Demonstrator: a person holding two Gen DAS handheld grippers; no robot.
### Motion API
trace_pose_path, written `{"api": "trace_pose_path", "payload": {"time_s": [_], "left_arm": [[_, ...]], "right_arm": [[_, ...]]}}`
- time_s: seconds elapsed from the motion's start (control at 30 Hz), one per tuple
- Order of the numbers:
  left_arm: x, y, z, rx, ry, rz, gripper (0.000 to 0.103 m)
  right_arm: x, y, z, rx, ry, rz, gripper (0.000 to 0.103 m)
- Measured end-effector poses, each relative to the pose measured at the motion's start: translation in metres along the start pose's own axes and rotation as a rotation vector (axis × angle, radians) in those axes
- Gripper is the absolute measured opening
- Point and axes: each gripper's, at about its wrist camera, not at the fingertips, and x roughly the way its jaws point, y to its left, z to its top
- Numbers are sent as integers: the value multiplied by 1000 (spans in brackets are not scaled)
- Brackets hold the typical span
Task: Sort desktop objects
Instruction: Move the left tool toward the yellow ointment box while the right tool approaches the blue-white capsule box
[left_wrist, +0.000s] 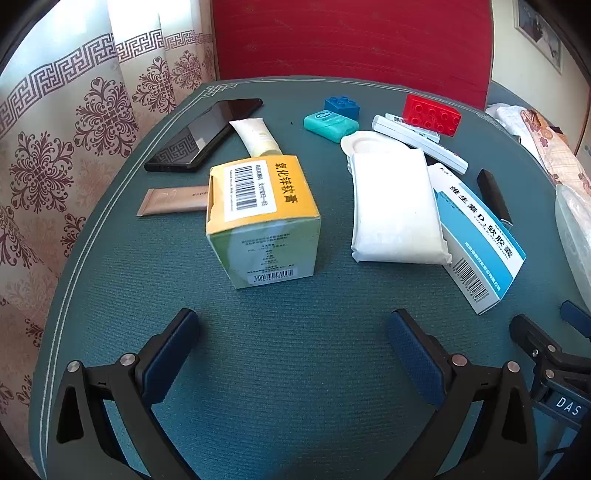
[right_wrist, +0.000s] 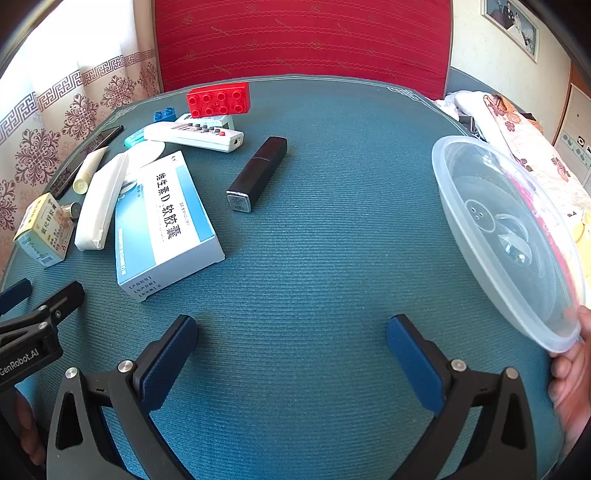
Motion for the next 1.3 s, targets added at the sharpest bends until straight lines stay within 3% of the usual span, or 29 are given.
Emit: {"api": "trace_pose_path", "payload": {"time_s": [0.6, 0.93, 1.3], "left_arm": [[-2, -5, -1, -8, 4, -10, 103], [-8, 13, -3, -107, -13, 2, 103], [4, 35, 23, -156, -22, 14, 103]], "right_arm": [[0, 1, 0, -3, 0, -3, 103], [-1, 1, 0, -2, 0, -3, 103], [0, 1, 0, 0, 1, 0, 103]]}}
